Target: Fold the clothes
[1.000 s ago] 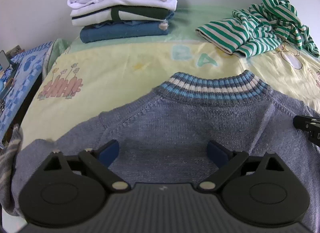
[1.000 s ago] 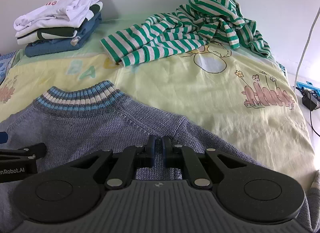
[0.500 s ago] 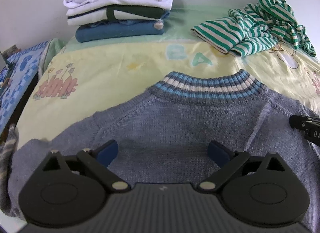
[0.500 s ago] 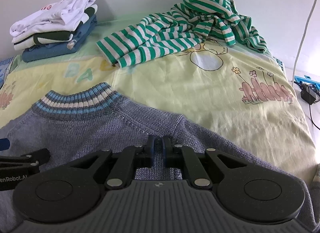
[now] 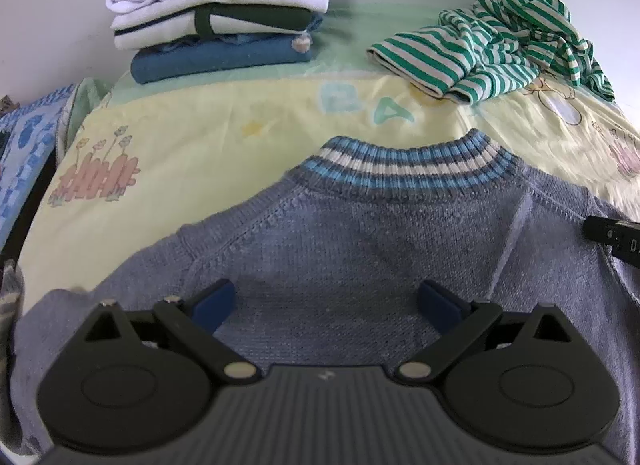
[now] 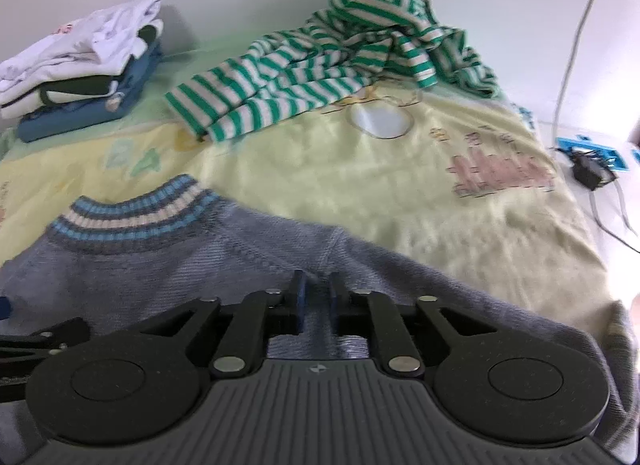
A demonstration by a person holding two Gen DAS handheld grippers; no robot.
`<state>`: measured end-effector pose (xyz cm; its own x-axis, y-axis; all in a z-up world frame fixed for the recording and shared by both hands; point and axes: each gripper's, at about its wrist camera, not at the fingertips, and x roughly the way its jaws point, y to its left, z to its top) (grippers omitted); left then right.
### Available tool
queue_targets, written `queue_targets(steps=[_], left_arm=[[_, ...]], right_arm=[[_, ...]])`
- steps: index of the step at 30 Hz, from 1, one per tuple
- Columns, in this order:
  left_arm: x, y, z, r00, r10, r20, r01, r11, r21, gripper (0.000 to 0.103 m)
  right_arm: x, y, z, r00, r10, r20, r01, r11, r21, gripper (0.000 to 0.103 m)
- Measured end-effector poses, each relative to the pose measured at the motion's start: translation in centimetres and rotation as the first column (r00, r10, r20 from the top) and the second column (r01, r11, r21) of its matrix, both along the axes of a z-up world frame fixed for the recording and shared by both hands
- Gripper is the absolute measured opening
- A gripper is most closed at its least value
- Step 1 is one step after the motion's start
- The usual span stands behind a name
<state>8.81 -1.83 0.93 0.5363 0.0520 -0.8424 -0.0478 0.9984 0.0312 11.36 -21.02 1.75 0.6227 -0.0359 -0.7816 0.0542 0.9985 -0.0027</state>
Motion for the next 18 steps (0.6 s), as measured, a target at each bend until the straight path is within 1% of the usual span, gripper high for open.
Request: queue_targets(steps=[10, 18], left_arm=[[0.0, 0.7, -0.3, 1.000, -0.022, -0.009, 0.022, 1.000, -0.015, 0.100], [0.0, 1.5, -0.1, 1.000, -0.023, -0.009, 0.023, 1.000, -0.018, 0.100]], right_arm=[[-1.2, 0.7, 0.7, 0.999, -0.034, -0.007, 0.034, 0.999, 0.006, 0.012], [-1.7, 2.8, 1.2, 0.999, -0.031, -0.005, 0.031, 0.999, -0.034, 0.018]])
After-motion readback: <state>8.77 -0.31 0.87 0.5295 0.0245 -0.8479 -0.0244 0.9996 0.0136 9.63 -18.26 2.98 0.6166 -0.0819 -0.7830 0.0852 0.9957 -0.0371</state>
